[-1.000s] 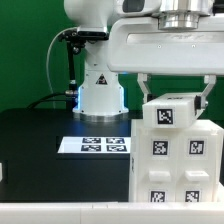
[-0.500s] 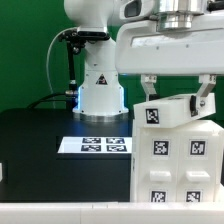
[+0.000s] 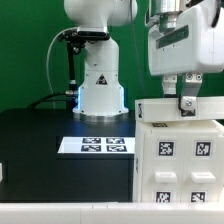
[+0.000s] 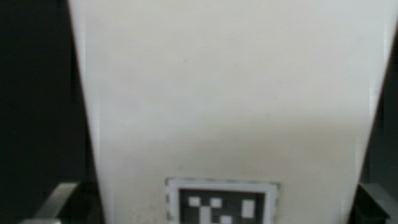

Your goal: Assemble cabinet

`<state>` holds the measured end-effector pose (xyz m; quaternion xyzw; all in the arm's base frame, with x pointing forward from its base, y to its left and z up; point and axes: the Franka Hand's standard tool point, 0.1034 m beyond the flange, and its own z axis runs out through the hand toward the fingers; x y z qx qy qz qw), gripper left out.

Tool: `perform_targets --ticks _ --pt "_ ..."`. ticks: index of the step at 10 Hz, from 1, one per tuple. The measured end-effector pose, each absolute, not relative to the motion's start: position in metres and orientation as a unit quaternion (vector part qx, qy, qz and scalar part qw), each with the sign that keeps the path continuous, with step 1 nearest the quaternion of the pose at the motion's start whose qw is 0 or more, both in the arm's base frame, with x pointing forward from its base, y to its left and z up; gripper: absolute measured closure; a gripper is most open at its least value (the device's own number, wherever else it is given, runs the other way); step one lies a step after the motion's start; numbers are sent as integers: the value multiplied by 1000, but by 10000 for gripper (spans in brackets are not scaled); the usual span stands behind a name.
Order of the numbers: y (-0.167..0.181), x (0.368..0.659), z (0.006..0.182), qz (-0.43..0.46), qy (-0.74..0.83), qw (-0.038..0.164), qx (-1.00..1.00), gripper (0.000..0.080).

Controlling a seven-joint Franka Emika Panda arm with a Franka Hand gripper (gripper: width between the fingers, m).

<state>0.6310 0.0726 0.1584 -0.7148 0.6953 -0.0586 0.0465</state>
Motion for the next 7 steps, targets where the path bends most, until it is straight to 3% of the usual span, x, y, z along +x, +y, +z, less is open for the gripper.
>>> perform_targets --ticks 3,5,7 --pt "73 631 158 -52 751 53 -656 244" --pt "74 631 158 -17 837 85 -540 244" --pt "76 634 159 -14 863 101 -494 244"
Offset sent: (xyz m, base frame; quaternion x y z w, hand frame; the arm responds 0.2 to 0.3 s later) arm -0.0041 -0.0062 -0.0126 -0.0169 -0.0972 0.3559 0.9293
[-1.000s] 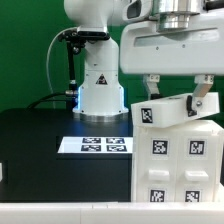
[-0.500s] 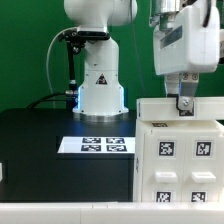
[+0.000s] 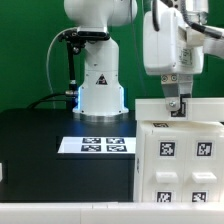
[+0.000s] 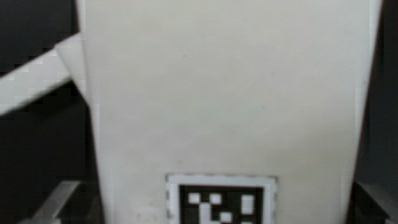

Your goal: Assemble cabinet

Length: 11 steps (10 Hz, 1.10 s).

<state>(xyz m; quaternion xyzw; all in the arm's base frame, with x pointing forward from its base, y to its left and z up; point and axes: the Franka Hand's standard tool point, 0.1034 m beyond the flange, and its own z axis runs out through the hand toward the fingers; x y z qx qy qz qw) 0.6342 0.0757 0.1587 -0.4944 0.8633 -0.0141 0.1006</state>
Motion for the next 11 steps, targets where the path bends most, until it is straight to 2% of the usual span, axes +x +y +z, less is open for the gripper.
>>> perform_targets --ticks 3,4,5,6,7,9,11 --pt "75 634 159 -16 857 100 -505 244" --pt "75 634 158 -17 853 100 -512 172" --pt "75 636 164 -26 806 103 -583 172" --pt "79 639 174 -29 787 112 -607 33" --pt "85 641 185 -30 776 121 -618 10" --pt "91 641 192 -45 688 122 -714 2" --pt "88 641 190 -54 640 117 -757 2"
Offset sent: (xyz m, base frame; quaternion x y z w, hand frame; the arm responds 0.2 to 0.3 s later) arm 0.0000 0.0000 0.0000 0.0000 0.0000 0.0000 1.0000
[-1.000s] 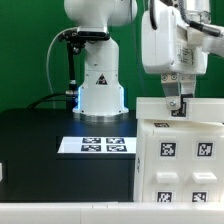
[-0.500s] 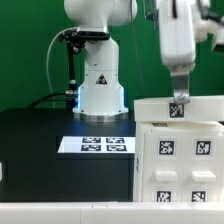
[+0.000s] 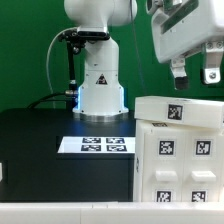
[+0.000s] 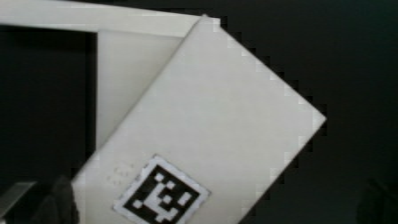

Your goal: Assemble cabinet

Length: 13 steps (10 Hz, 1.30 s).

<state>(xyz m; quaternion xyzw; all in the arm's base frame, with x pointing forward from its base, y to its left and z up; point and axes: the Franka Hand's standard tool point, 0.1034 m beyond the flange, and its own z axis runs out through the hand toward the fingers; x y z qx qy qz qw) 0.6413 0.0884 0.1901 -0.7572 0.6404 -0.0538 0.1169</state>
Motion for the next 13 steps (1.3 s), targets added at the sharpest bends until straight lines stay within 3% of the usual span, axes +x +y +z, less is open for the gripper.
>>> perform_targets --ticks 5,8,9,10,13 --pt "76 641 191 -76 313 84 -943 2" --pt "72 641 191 -85 216 69 -970 2" --pt "71 642 190 -88 168 60 -980 2" --pt "70 647 189 -96 10 32 -995 2" --pt "71 647 187 -66 -144 9 -987 2"
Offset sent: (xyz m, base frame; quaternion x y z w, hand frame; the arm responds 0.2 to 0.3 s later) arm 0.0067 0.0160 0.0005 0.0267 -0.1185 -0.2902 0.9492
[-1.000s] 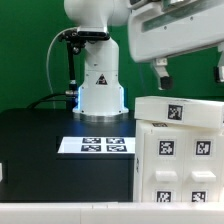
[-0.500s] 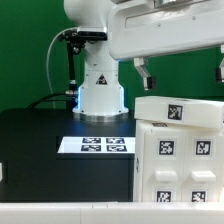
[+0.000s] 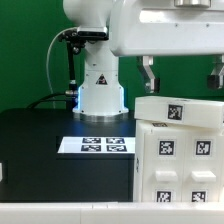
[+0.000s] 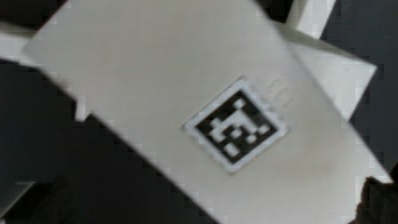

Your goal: Assemble cabinet

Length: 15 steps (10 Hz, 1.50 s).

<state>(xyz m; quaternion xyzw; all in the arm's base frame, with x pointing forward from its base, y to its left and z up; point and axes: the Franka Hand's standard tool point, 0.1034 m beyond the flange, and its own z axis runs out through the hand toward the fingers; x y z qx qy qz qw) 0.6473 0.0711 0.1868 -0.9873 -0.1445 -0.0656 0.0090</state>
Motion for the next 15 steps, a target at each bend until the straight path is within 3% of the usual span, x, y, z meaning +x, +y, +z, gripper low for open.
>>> perform_targets --ticks 3,5,7,9,11,15 --pt "62 648 186 -62 -233 -12 -970 2" --pt "61 642 182 -9 -269 -20 -963 2" --pt "59 645 182 -11 -288 -25 -957 2" --pt "58 642 181 -5 -273 -21 -962 2" --pt "58 629 179 38 -229 3 -973 2" --pt "67 624 169 45 -203 3 -978 2"
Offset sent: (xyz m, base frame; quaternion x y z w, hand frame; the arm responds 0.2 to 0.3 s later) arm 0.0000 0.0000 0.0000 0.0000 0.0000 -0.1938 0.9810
